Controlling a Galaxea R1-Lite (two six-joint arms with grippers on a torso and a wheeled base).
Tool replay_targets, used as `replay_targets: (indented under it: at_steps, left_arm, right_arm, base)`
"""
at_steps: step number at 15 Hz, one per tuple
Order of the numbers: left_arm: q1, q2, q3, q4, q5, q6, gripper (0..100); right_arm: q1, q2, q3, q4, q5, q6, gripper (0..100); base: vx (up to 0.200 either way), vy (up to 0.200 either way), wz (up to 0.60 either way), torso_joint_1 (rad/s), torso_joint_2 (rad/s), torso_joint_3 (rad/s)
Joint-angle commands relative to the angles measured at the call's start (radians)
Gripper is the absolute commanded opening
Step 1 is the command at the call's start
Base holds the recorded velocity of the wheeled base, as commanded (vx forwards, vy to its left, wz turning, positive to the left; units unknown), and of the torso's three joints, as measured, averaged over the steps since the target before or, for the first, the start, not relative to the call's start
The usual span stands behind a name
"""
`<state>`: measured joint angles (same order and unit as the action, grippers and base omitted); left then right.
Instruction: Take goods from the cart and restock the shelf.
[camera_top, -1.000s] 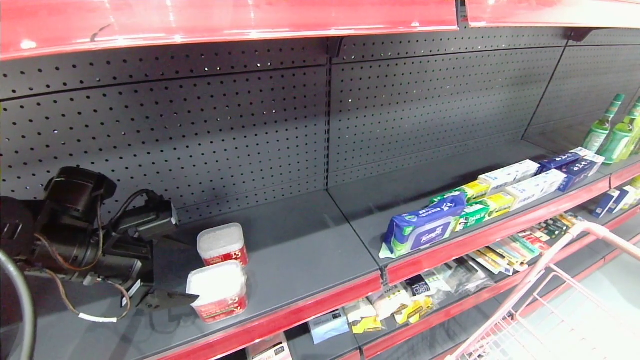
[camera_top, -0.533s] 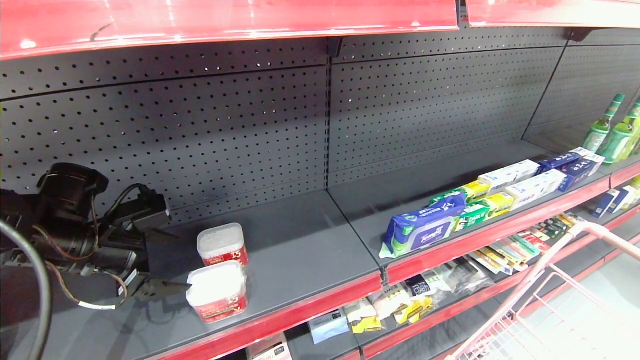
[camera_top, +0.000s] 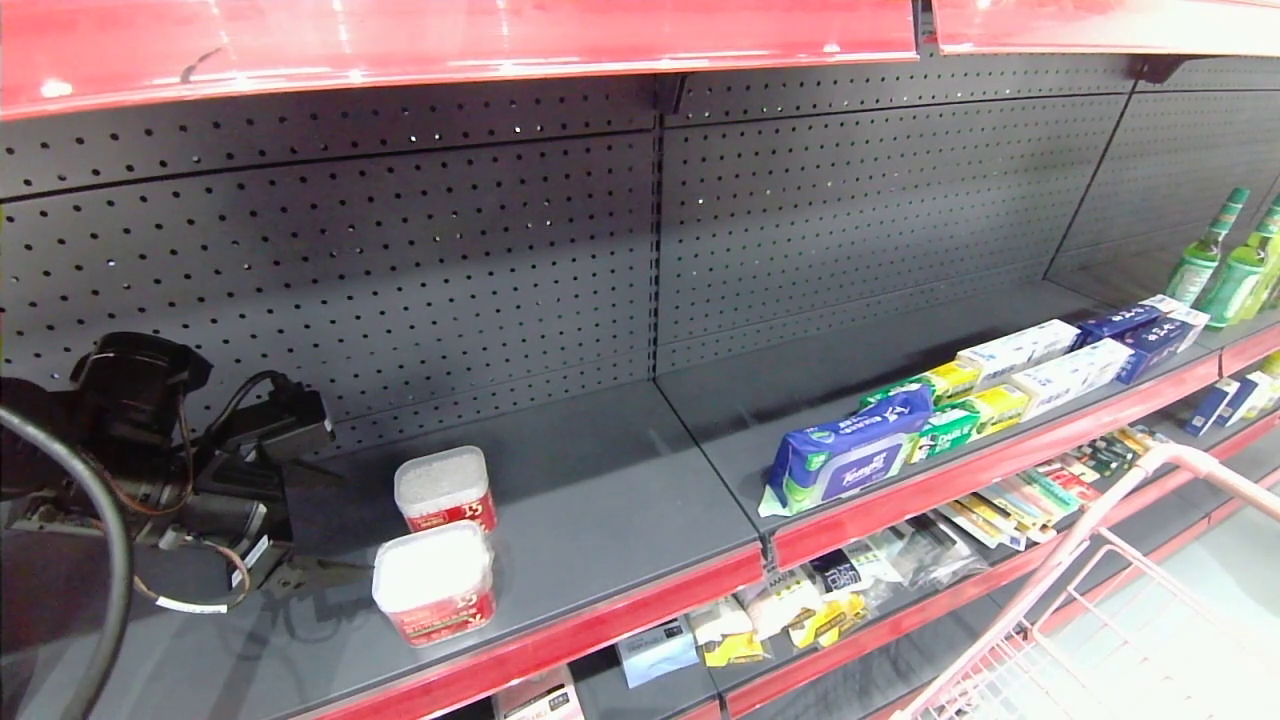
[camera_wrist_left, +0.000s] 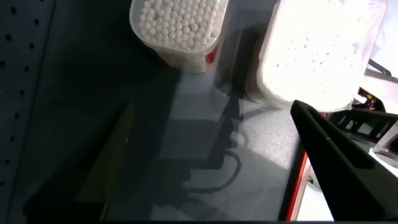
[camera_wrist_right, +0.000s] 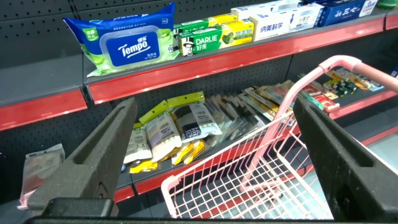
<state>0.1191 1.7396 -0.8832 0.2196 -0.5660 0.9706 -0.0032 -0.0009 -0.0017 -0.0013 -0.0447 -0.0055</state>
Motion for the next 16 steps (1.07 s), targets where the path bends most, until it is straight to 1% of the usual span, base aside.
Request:
replay_targets:
  at_steps: [1, 5, 8, 14, 16]
  left_arm:
    - [0.005, 0.020, -0.007, 0.000, -0.002, 0.000, 100]
    - [0.010, 0.032, -0.002, 0.001, -0.002, 0.002, 100]
    - [0.010, 0.034, 0.001, 0.004, -0.003, 0.025, 100]
    - [0.005, 0.037, 0.001, 0.004, -0.003, 0.030, 100]
    - [0.005, 0.037, 0.004, 0.006, -0.006, 0.039, 100]
  right_arm:
    - [0.000, 0.001, 0.000, 0.000, 0.000, -0.001, 100]
    - [0.000, 0.001, 0.000, 0.000, 0.000, -0.001, 100]
    - [0.000, 0.001, 0.000, 0.000, 0.000, -0.001, 100]
    - [0.000, 0.001, 0.000, 0.000, 0.000, -0.001, 100]
    - [0.000, 0.001, 0.000, 0.000, 0.000, -0.001, 100]
  base:
    - [0.000, 0.000, 0.00, 0.000, 0.00, 0.000]
    - [0.000, 0.000, 0.00, 0.000, 0.00, 0.000]
    - [0.000, 0.000, 0.00, 0.000, 0.00, 0.000]
    - [0.000, 0.000, 0.00, 0.000, 0.00, 0.000]
    - [0.000, 0.000, 0.00, 0.000, 0.00, 0.000]
